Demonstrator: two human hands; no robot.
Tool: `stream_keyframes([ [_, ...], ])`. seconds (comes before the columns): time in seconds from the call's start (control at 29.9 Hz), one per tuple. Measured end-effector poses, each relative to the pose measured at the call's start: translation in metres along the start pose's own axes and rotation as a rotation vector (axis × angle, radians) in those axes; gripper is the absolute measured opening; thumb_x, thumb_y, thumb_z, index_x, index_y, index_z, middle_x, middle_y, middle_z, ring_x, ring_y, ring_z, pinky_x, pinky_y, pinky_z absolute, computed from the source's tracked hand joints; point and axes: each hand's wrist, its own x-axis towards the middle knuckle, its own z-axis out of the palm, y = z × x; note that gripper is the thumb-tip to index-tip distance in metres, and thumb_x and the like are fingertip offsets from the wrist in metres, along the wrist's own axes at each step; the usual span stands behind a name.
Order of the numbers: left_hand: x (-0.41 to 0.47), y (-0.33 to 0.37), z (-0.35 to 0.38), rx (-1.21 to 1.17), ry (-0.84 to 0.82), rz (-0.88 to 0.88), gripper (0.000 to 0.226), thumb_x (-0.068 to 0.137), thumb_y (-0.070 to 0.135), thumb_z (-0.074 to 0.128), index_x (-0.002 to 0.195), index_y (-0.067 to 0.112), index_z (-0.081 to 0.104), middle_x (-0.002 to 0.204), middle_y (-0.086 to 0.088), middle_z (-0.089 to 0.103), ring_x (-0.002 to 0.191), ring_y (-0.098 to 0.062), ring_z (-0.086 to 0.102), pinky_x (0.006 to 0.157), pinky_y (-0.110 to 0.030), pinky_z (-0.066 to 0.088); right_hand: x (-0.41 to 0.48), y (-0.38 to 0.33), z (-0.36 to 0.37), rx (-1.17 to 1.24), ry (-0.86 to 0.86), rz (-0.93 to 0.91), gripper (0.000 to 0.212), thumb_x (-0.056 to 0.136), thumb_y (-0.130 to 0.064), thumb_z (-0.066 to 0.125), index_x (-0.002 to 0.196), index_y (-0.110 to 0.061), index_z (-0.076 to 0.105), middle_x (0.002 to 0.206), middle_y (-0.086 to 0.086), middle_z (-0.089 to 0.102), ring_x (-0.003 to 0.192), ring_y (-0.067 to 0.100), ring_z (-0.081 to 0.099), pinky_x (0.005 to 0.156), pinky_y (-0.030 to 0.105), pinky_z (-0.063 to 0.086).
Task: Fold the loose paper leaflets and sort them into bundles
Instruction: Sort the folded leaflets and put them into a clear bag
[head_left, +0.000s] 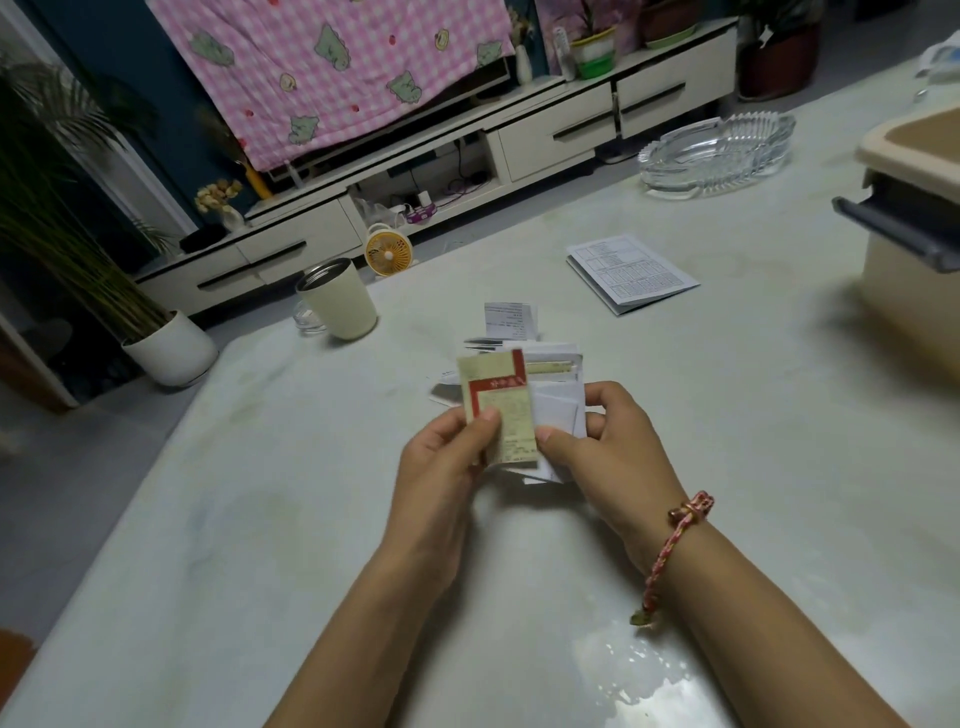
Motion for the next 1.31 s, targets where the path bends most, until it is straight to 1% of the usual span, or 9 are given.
stream_keyframes([
  [0.17,0.004,-0.015,0.002,0.062,0.087,0.069,0.038,0.070,0.022,0.068,0.104,0.007,0.061,0.100,-0.010,0.071,0.097,-0.025,0.066,0.089,-0.037,0.052,-0.003,-0.001,0.002,0.004,-0.043,0.010,0.026,0.082,-0.009,0.064,0.100,-0.020,0.048,0.096,0.006,0.069,0.088,0.021,0.067,0.086,0.043,0.053],
  [0.37,0.005,-0.019,0.002,0.175,-0.114,0.095,0.050,0.092,0.005,0.050,0.136,0.019,0.033,0.120,-0.003,0.063,0.108,-0.013,0.062,0.094,-0.027,0.050,-0.007,-0.003,0.003,-0.020,-0.100,-0.019,0.025,0.093,-0.006,0.046,0.115,-0.017,0.043,0.108,0.003,0.061,0.099,0.022,0.061,0.090,0.038,0.050],
  [0.5,0.000,-0.026,0.009,0.268,-0.241,0.159,0.045,0.097,0.010,0.045,0.132,0.030,0.025,0.122,0.007,0.056,0.109,0.002,0.057,0.091,-0.016,0.046,-0.009,-0.002,0.002,0.033,-0.100,-0.039,0.021,0.097,-0.012,0.038,0.116,-0.020,0.043,0.107,0.001,0.062,0.098,0.018,0.061,0.086,0.031,0.049],
  [0.6,-0.001,-0.033,0.012,0.337,-0.245,0.273,0.055,0.093,0.011,0.044,0.129,0.040,0.015,0.137,0.004,0.043,0.126,-0.005,0.046,0.105,-0.024,0.038,-0.011,0.001,0.005,0.022,-0.133,-0.060,0.022,0.095,-0.017,0.043,0.114,-0.024,0.037,0.115,0.002,0.058,0.104,0.017,0.057,0.089,0.030,0.046],
  [0.7,-0.002,-0.038,0.014,0.397,-0.220,0.354,0.068,0.086,-0.001,0.043,0.137,0.026,0.007,0.136,0.007,0.041,0.125,-0.005,0.045,0.106,-0.025,0.037,-0.013,0.009,0.011,-0.121,-0.075,-0.168,0.029,0.091,-0.019,0.049,0.109,-0.028,0.029,0.120,0.005,0.056,0.110,0.023,0.055,0.095,0.039,0.045],
  [0.8,0.000,-0.040,0.013,0.441,-0.159,0.371,0.062,0.081,0.005,0.049,0.128,0.023,0.013,0.121,0.016,0.049,0.113,0.002,0.052,0.097,-0.019,0.041,-0.012,0.011,0.008,-0.258,-0.070,-0.255,0.032,0.089,-0.018,0.053,0.107,-0.026,0.028,0.117,0.006,0.057,0.108,0.025,0.056,0.093,0.037,0.045],
  [0.94,0.006,-0.041,0.010,0.624,-0.124,0.362,0.047,0.077,0.028,0.057,0.111,0.032,0.025,0.117,0.010,0.053,0.112,-0.007,0.052,0.094,-0.024,0.043,-0.006,0.012,-0.006,-0.337,-0.074,-0.271,0.020,0.091,-0.016,0.055,0.104,-0.015,0.039,0.097,0.000,0.059,0.089,0.020,0.058,0.069,0.026,0.038],
  [1.1,0.020,-0.034,-0.018,0.733,-0.114,0.312,0.057,0.073,0.032,0.059,0.127,0.026,0.041,0.129,0.004,0.048,0.119,-0.007,0.045,0.102,-0.025,0.037,0.000,0.010,-0.009,-0.277,0.062,-0.277,0.018,0.089,-0.015,0.058,0.102,-0.013,0.045,0.089,-0.002,0.057,0.075,0.014,0.052,0.056,0.006,0.037],
  [1.31,0.059,-0.038,-0.039,1.214,0.081,0.416,0.034,0.097,0.023,0.042,0.128,0.018,0.054,0.155,-0.001,0.021,0.144,-0.018,0.008,0.112,-0.026,0.005,0.004,0.008,-0.014,-0.148,0.119,-0.204,0.018,0.089,-0.016,0.059,0.100,-0.016,0.045,0.083,-0.010,0.055,0.070,0.001,0.051,0.056,0.001,0.038],
])
